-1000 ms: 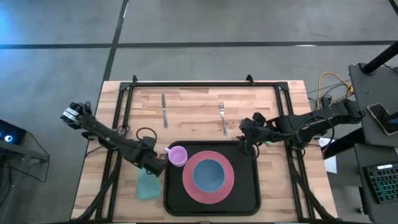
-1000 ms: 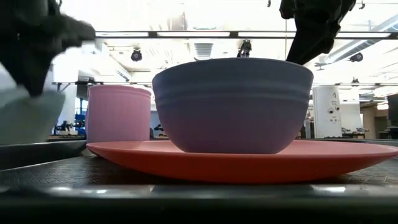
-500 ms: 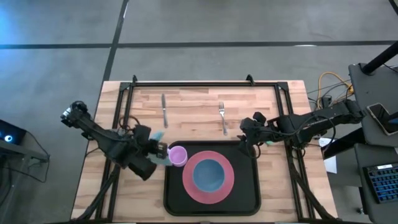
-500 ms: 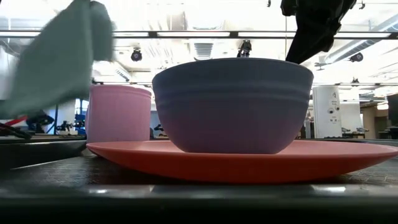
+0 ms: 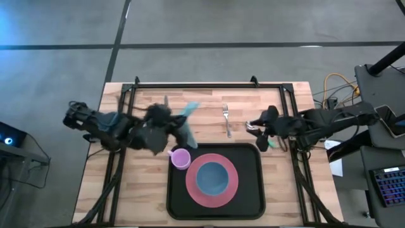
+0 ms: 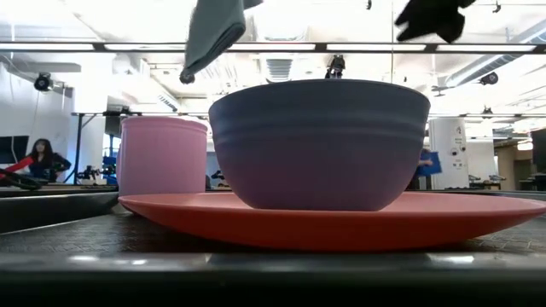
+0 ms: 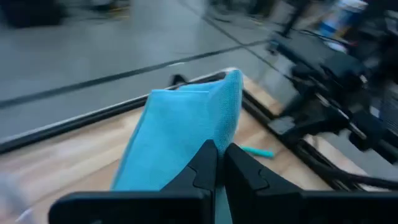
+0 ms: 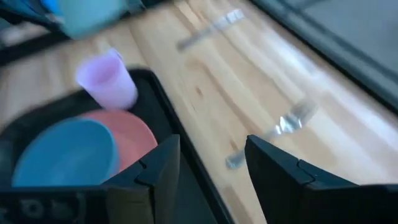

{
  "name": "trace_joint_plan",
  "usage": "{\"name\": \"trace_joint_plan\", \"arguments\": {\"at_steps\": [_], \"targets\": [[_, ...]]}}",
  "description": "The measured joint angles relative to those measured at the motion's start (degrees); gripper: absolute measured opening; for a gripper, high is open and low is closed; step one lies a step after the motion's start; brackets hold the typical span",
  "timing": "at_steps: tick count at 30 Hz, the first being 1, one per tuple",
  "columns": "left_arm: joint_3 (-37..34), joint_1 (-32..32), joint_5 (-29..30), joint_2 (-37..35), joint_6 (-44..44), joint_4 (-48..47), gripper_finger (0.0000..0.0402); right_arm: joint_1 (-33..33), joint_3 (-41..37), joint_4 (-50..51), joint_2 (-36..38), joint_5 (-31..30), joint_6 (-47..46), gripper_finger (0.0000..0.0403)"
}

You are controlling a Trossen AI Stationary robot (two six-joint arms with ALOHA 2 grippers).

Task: Set up tray
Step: Put the blue napkin to the right of the pink plate on the black tray

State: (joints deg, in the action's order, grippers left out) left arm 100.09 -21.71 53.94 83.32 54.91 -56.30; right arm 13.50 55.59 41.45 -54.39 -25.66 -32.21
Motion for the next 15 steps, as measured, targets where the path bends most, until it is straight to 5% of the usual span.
{"name": "trace_joint_plan", "arguments": {"at_steps": [6, 10, 15], "targets": [[-7.2, 6.6, -18.2, 0.0, -21.6, 26.3, 0.0000, 0.0, 1.5, -3.2, 1.9, 0.2, 7.8, 0.0199], [-11.4, 8.9, -28.3, 0.0, -22.9, 31.8, 0.0000, 0.2, 3.8, -3.0, 1.8, 0.7, 13.1, 0.0217], [-15.8, 9.4, -33.3, 0.0, -22.9, 35.2, 0.0000, 0.4, 6.3, -3.1, 1.5, 0.6, 23.1, 0.0236]]}}
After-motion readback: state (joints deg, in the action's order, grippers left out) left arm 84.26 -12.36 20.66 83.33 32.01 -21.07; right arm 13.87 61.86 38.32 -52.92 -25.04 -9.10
